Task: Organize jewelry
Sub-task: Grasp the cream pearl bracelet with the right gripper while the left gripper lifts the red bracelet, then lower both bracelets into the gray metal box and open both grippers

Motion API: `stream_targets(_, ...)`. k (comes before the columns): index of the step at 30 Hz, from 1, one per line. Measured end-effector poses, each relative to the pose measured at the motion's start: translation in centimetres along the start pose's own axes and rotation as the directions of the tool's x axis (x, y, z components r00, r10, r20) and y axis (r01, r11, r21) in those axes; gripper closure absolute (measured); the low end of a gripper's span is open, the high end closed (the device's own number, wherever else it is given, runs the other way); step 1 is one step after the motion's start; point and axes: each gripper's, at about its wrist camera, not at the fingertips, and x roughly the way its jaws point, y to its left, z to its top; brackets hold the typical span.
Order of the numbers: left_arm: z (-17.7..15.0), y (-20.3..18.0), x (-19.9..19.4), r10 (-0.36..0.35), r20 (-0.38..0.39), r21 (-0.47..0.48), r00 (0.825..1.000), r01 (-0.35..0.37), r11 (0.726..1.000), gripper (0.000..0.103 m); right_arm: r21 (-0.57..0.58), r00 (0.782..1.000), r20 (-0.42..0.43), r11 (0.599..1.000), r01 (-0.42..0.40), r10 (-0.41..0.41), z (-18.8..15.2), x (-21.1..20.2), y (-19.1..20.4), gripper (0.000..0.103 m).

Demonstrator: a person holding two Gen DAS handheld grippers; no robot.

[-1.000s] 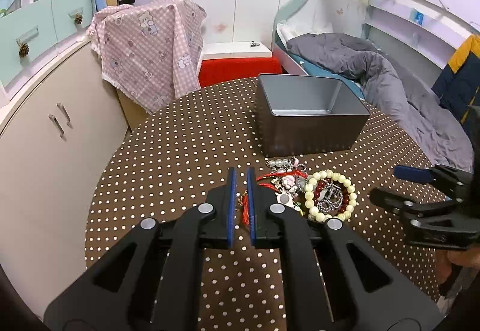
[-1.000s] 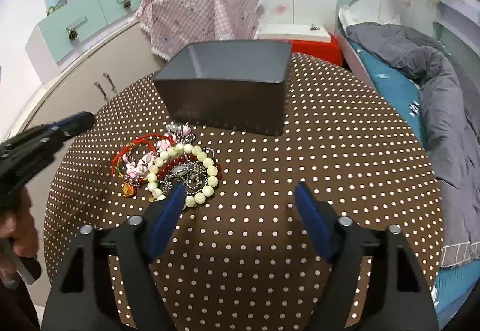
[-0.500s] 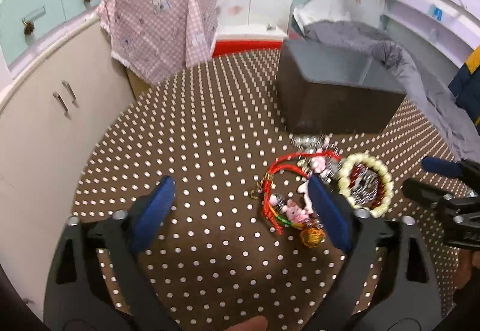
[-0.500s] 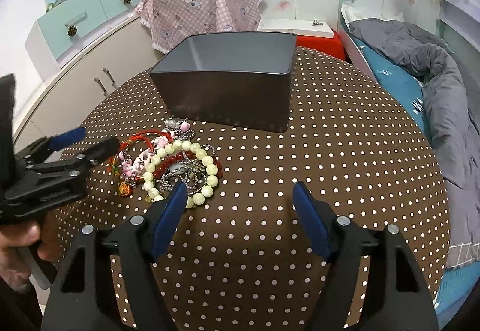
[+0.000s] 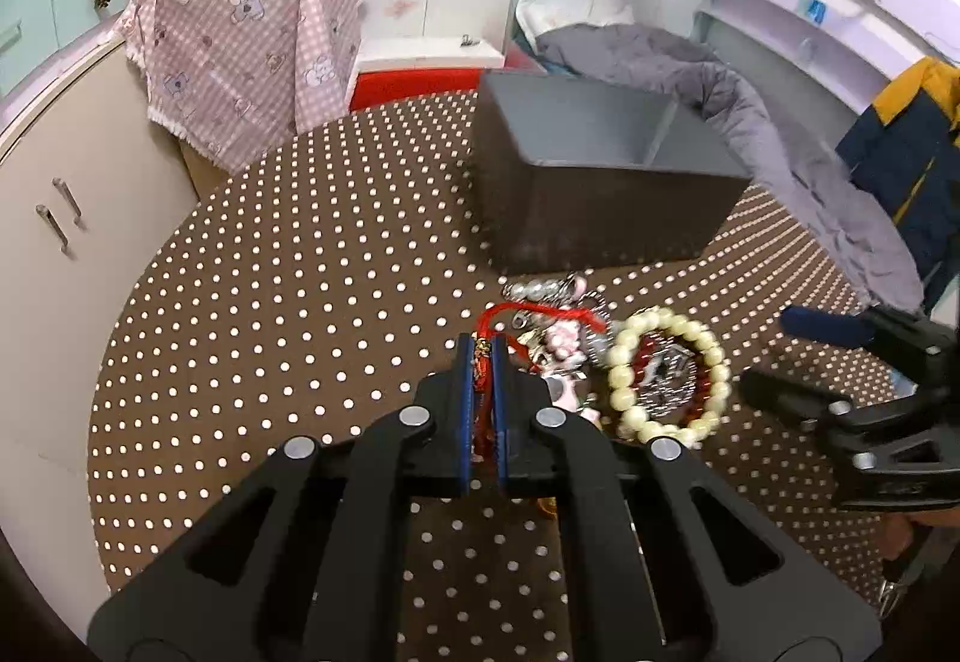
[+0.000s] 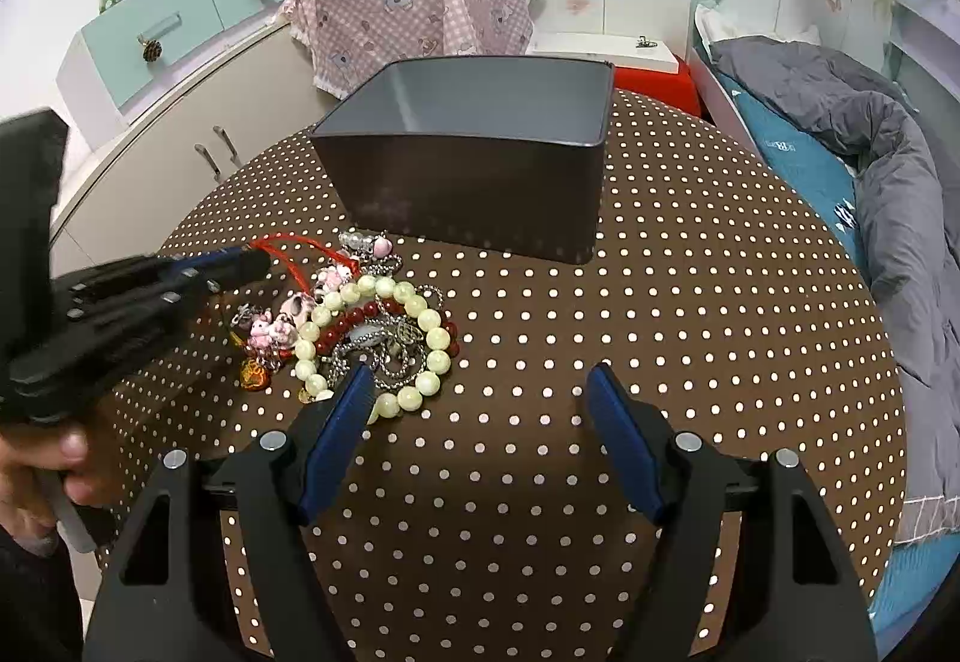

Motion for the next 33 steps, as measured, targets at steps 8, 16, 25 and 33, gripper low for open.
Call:
stream_targets(8,0.1,0.0,-3.7,-0.006,0.089,-0.014,0.996,0.007,1.000,0.098,-0.009,1.000,-0.013,1.000,-0.025,0.025,-0.3,0.3,0.5,0.049)
stream_targets(16,0.4,-0.5,-5.9,0.013,0.148,-0.010,0.989,-0.012,1.000,0.098,-0.034,0.996,-0.053,0.996,-0.079,0.077,0.3,1.8,1.1,0.095)
stream_targets(25,1.3,0.1,-9.5,0.007,0.224,-0.015,0.974,-0.003,1.000,0.098,-0.085,0.996,0.053,0.994,-0.071,0.076,1.5,-2.5,1.6,0.095)
stream_targets(33,4.1,-0.9,-12.6,-0.054,0.316,0.025,0.947,0.048,0.999,0.098,-0.165,0.981,0.185,0.986,-0.035,0.066,4.4,-7.9,2.1,0.095)
